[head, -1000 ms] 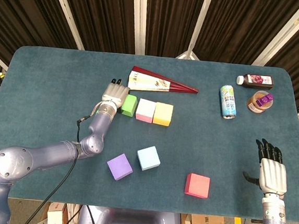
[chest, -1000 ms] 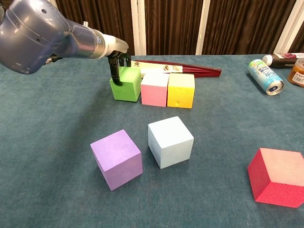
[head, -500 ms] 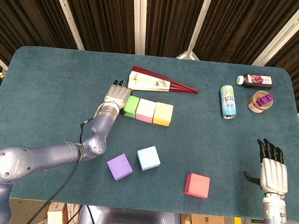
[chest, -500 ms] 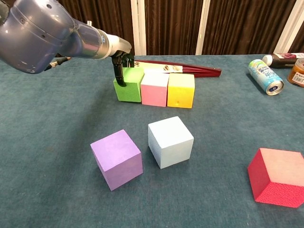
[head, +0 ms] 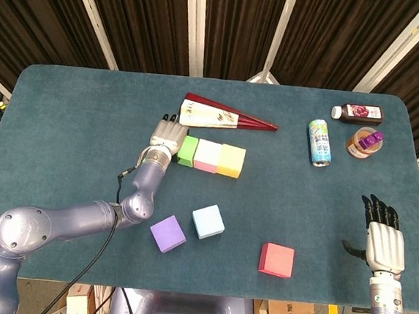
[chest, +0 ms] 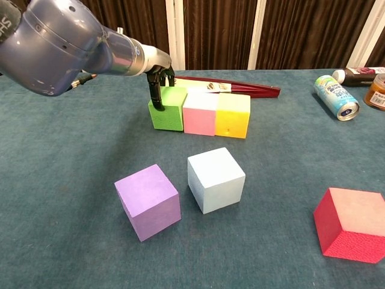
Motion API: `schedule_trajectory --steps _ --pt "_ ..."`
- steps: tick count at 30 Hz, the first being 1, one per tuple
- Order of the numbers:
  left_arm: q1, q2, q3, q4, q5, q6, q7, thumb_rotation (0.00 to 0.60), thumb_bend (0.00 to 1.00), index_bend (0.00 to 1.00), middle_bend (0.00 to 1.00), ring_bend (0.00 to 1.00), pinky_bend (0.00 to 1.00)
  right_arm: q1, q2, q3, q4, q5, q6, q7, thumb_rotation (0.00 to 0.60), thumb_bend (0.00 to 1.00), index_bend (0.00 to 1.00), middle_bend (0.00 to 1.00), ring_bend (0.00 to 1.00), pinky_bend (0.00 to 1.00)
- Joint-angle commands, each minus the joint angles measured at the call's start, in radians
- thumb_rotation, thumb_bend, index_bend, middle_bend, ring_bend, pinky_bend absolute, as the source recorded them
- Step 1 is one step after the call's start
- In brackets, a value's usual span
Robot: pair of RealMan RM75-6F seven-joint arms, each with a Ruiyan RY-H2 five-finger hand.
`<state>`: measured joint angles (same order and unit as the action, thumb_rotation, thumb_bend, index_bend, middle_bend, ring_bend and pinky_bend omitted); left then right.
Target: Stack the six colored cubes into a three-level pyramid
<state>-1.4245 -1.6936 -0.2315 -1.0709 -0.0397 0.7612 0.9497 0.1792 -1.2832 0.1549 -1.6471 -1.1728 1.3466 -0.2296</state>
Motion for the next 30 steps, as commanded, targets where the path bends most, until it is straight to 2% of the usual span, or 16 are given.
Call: schedule_trajectory --steps 1,10,30 --pt "0.002 0.010 -0.005 -0.015 -0.010 0.005 0.004 0.600 0.38 0.32 0.29 0.00 0.00 0.001 -0.001 -0.001 -0.001 0.000 -0.001 -0.002 0.600 0.20 0.02 0.02 0.00 0.00" --pt "0.008 0.034 -0.013 -0.038 -0.052 0.029 0.031 0.600 0.38 0.32 0.29 0.00 0.00 0.000 -0.001 -0.002 -0.004 0.000 -0.001 -0.004 0.600 0.20 0.02 0.02 0.00 0.00" --pt "0.008 -0.005 -0.025 0.002 -0.002 0.013 0.033 0.600 0.37 0.29 0.27 0.00 0.00 0.001 0.001 -0.001 -0.005 0.008 -0.006 -0.005 0.600 0.20 0.02 0.02 0.00 0.00"
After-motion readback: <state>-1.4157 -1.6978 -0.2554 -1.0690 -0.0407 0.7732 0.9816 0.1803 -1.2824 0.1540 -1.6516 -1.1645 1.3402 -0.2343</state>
